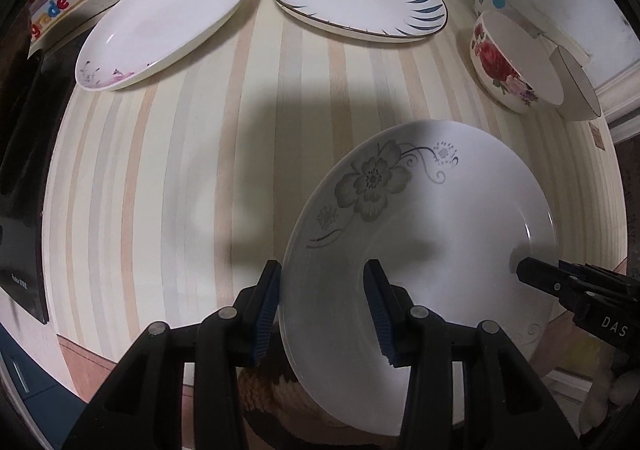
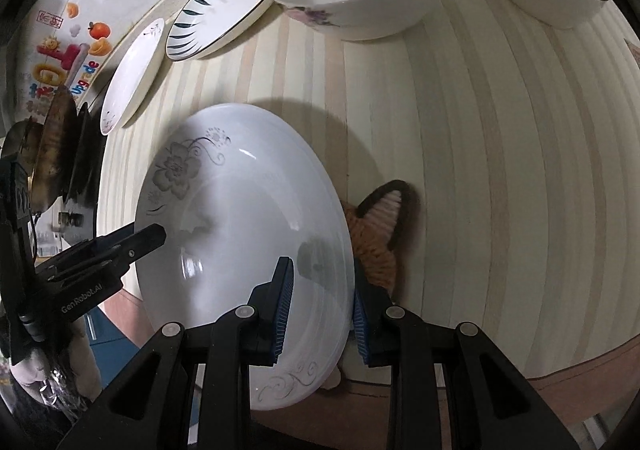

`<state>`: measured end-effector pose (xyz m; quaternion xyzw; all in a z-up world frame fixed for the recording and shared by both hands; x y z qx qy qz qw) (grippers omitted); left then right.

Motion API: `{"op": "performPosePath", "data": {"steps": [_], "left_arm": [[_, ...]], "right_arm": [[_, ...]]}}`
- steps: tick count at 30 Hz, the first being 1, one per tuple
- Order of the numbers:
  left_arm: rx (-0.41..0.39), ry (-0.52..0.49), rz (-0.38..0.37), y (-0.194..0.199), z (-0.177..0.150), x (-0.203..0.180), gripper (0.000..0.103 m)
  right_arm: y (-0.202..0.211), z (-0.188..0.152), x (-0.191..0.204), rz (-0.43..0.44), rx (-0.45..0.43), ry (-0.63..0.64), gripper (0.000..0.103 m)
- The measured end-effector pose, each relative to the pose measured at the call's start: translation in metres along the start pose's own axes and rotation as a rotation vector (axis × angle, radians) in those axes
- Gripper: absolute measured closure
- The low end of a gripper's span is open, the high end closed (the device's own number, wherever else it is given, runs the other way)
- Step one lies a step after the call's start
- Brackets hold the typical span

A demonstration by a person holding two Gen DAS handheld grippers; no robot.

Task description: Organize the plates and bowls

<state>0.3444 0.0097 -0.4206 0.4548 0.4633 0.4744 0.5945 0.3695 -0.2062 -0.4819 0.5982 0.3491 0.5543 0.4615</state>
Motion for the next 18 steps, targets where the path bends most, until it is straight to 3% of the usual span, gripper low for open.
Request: {"op": "performPosePath", "data": {"steps": [18], "left_arm": [[0.001,-0.016,0.067,-0.001,0.008,-0.026,0.064]], "right_arm": [[-0.005,0.006,0.0,0.022,0.025,-0.02,0.073]]}}
Point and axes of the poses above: each gripper's, at about its wrist camera, not at the fingertips, and y roughly against the way its jaws point, x to its left, z to its top, the point moved 6 cm from there along -y, roughly the way its jaws point, and after that the axes turned 1 degree about -z, right-handed, at the moved point
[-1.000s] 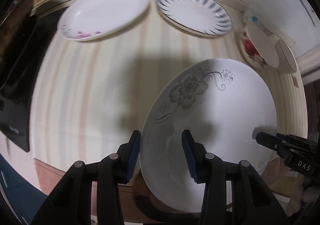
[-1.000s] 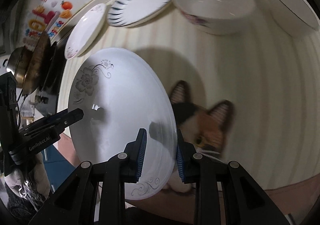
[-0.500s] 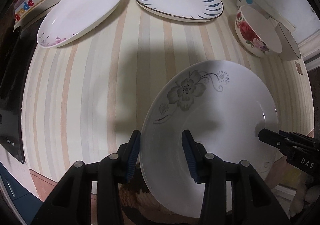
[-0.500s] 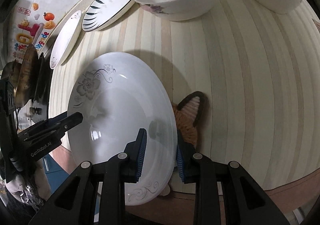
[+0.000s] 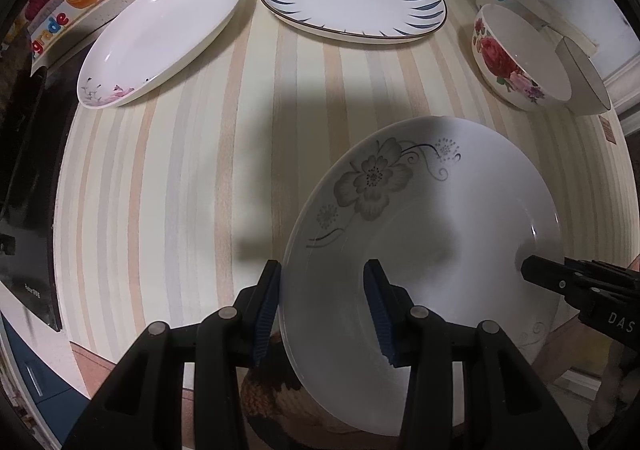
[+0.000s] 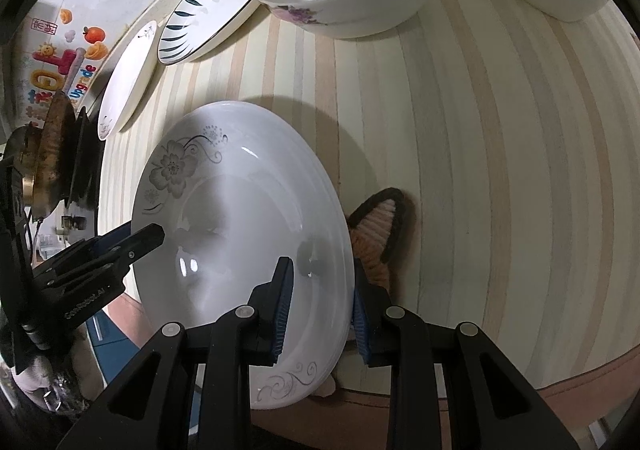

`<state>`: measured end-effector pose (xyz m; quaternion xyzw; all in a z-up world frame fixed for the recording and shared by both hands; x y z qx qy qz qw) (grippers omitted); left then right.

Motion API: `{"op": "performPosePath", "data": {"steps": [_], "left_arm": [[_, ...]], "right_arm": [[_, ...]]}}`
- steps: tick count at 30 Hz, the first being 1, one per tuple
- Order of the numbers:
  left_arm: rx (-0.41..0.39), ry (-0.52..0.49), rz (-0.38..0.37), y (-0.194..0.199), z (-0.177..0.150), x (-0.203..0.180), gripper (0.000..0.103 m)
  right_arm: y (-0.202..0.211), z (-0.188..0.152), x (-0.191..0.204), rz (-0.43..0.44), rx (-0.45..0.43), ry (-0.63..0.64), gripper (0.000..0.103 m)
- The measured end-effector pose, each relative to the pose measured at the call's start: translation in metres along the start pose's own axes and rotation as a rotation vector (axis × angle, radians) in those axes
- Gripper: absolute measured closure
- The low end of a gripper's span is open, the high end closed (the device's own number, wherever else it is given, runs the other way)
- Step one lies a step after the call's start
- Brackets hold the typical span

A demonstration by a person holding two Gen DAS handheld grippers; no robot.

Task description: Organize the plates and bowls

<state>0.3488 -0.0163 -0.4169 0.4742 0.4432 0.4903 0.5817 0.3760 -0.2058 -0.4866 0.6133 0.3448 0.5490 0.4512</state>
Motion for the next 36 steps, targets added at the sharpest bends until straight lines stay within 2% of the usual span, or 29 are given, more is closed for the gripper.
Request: {"op": "performPosePath", "data": {"steps": [6,9,11,15,17,18,22,26,28,32,36], "left_arm": [[-0.005,0.001,0.003,-0.002,-0.002,-0.003,0.064],[-0.002,0.003,0.004,0.002,-0.002,0.007,0.067],[-0.031,0.016,0.006,0.016,0.003,0.024,0.067],[-0.109,0.069,-0.008,0.055,0.017,0.063,0.067],[-0.142,0.101,-0.002,0.065,0.03,0.087,0.067],[-0.155,0.132,0.0,0.067,0.042,0.106,0.067],[-0.149,0.252,0.015,0.052,0.075,0.165,0.067],[-0.124,0.378,0.017,0.025,0.102,0.218,0.067],[-0.11,0.414,0.023,0.014,0.11,0.23,0.067],[-0.093,0.472,0.004,-0.006,0.124,0.252,0.067],[-0.08,0.487,-0.016,-0.02,0.136,0.259,0.067]], "right_arm": [[-0.002,0.002,0.003,-0.021,0.006,0.023,0.073],[-0.002,0.004,0.003,0.01,0.011,0.014,0.073],[0.007,0.004,-0.002,0.037,-0.008,-0.024,0.073],[0.052,0.011,0.002,0.025,-0.096,-0.062,0.073],[0.076,0.02,0.026,0.038,-0.137,-0.031,0.071],[0.083,0.027,0.041,0.044,-0.149,-0.009,0.066],[0.075,0.083,0.126,0.076,-0.166,0.145,0.061],[0.027,0.168,0.211,0.066,-0.172,0.274,0.061],[-0.004,0.213,0.246,0.065,-0.154,0.305,0.061],[-0.054,0.274,0.284,0.005,-0.119,0.354,0.061],[-0.099,0.307,0.295,-0.061,-0.067,0.385,0.062]]}}
Point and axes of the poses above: each gripper's, at about its wrist camera, not at the fingertips, and y roughly against the way its jaws point, x to its left, z to its top, the point moved 6 cm from there along -y, roughly the way its jaws point, and after that the axes turned 1 degree about -z, right-handed, at the moved point
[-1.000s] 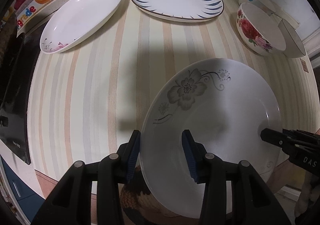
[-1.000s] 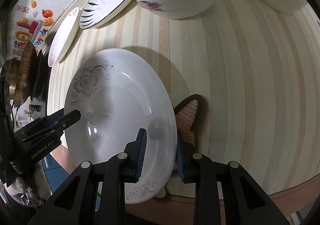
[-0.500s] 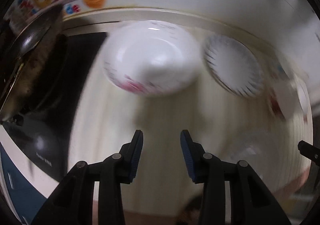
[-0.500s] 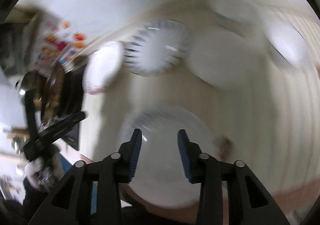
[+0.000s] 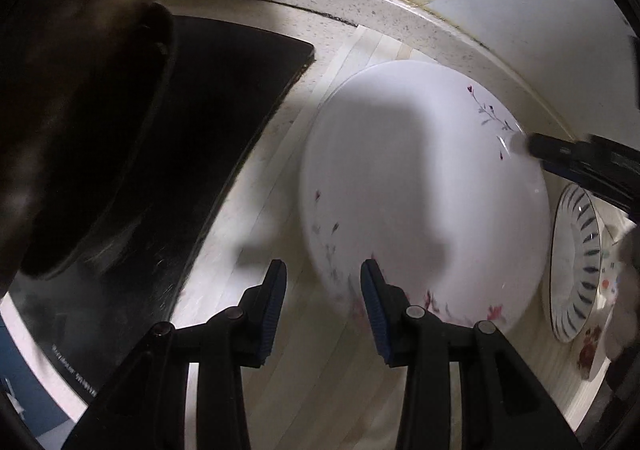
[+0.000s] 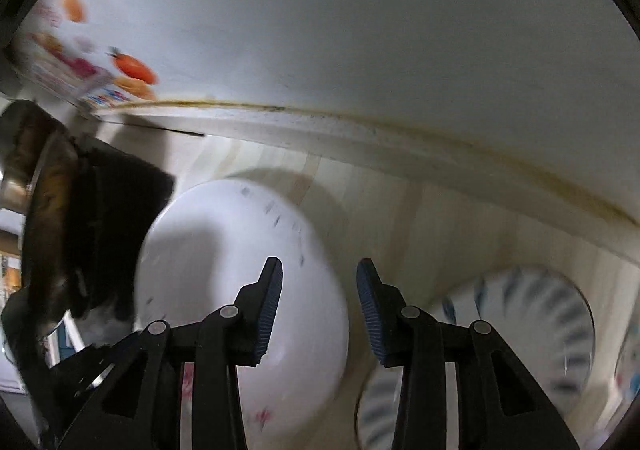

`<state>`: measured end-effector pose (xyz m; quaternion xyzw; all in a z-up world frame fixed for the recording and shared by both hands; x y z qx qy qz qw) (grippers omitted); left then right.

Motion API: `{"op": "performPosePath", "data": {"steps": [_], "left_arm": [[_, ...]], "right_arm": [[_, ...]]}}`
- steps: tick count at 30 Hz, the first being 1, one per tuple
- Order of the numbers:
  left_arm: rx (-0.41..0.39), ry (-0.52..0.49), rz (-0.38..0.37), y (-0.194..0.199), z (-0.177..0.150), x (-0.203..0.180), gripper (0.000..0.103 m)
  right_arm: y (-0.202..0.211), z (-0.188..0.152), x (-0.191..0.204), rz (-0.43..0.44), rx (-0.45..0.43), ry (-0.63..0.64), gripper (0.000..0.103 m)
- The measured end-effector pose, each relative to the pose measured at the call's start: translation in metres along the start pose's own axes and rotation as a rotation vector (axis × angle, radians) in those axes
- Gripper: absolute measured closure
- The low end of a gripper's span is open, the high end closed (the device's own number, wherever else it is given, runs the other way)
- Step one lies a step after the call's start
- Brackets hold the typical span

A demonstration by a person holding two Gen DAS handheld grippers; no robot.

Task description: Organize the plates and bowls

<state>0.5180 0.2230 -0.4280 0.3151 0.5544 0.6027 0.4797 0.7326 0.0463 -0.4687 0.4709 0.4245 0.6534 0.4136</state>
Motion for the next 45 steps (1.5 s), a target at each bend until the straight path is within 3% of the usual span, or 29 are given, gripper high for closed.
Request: {"op": "performPosePath", "data": {"steps": [2,4,10,18,25,33,41,45], "left_arm": [[0.005,0.002,-0.013,-0.007,0.004,-0.002,0.067],[-0.002,0.006,-0.03,-0.01,0.007,-0.003,0.076],[-0.031,-0.017,-0.015,-0.008,0.009,-0.01,0.076],[-0.065,-0.073,-0.056,0.043,-0.004,-0.011,0.076],[-0.053,-0.174,-0.091,0.088,-0.039,-0.043,0.076],[-0.02,-0.331,-0.105,0.109,-0.108,-0.105,0.076],[0.052,-0.455,-0.082,0.088,-0.167,-0.142,0.076],[0.095,-0.505,-0.058,0.079,-0.199,-0.161,0.076]], "right_arm": [[-0.017,0.008,-0.003,-0.009,0.021,-0.003,0.066],[-0.029,0.015,-0.002,0.042,0.046,-0.013,0.075],[-0.027,0.009,-0.003,0.049,0.04,-0.008,0.076],[0.018,-0.019,-0.009,0.085,0.006,-0.031,0.079],[0.094,-0.089,-0.026,0.115,-0.039,-0.075,0.08],[0.16,-0.21,-0.073,0.125,-0.059,-0.201,0.08],[0.168,-0.32,-0.12,0.116,-0.019,-0.323,0.08],[0.158,-0.354,-0.135,0.091,0.008,-0.342,0.08]]}}
Point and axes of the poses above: each gripper's, at about its wrist camera, not at the fingertips, and y roughly against the way its jaws point, x to its left, z to its top, the point moved 6 cm from there along -y, roughly the way its jaws point, and after that the axes turned 1 degree about -z, right-handed, at the moved point
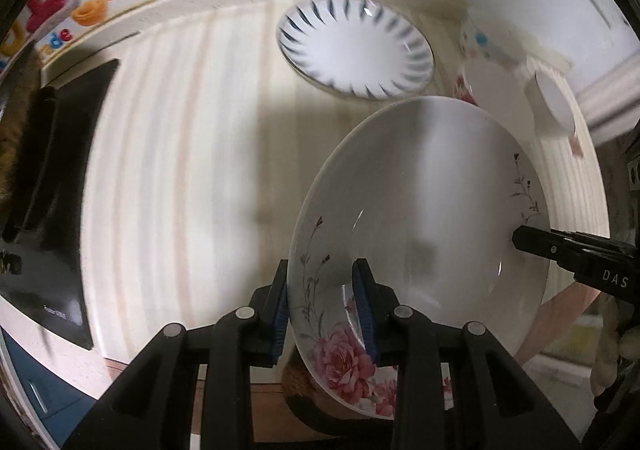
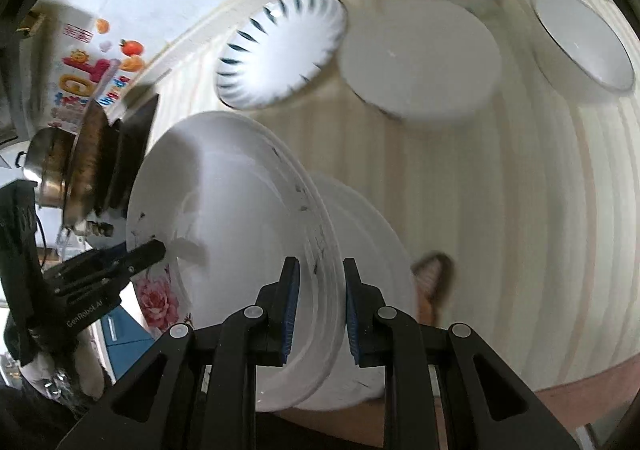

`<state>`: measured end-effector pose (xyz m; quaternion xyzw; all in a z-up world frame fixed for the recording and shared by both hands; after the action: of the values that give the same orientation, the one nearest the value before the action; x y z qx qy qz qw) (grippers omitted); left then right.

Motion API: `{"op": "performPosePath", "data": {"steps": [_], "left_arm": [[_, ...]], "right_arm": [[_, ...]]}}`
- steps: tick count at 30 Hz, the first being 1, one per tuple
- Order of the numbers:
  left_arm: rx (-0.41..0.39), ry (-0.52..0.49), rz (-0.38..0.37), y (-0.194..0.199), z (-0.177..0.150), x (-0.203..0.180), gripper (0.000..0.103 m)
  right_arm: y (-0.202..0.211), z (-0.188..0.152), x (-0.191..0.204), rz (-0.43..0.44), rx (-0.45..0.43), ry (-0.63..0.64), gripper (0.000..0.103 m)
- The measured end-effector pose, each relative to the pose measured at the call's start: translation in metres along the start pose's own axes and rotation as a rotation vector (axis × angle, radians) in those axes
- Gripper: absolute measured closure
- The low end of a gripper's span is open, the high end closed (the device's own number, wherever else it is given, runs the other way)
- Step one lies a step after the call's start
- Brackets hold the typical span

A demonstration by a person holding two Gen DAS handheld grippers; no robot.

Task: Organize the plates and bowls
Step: 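Lower the pink-rose plate onto the flower plate held by the right tool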

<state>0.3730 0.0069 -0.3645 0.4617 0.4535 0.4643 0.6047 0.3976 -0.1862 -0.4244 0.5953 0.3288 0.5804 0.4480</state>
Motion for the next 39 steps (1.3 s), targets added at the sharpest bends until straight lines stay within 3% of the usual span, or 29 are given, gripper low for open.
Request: {"op": "performPosePath", "data": {"steps": [12,20,28,39], "left_arm": [[0.092,-0.083,0.069,-0.043,-0.006,-0.018,0.076],[0.111,-0.111,0.136,-0.054,-0.005,-0.017,0.076],[0.115,-0.104,0.149,-0.066,-0.006,-0.03,0.076],[0.108,-0.091,0.159,-0.061,-0.005,-0.029,0.076]], "right_arm": [[-0.021,-0.023,-0.032,-0.02,0.037,-0.042,0.08],[-0.028,-0.023,-0.027,-0.028,0.063,-0.012,0.08],[-0.031,-0.02,-0.022,-0.062,0.087,0.019,0.08],[-0.035,-0.016,-0.013,-0.144,0.127,-0.03,0.08]]}}
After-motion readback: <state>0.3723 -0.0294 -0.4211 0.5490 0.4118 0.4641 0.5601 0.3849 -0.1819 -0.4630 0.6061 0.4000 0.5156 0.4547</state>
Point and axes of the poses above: each gripper's, at about its wrist camera, not at the fingertips, and y roughly against the way its jaws point, x to its left, z to its top, the point moved 6 cm from there along -y, roughly the way its jaws point, and after that the axes turned 1 degree about -z, right-handed, at the moved point
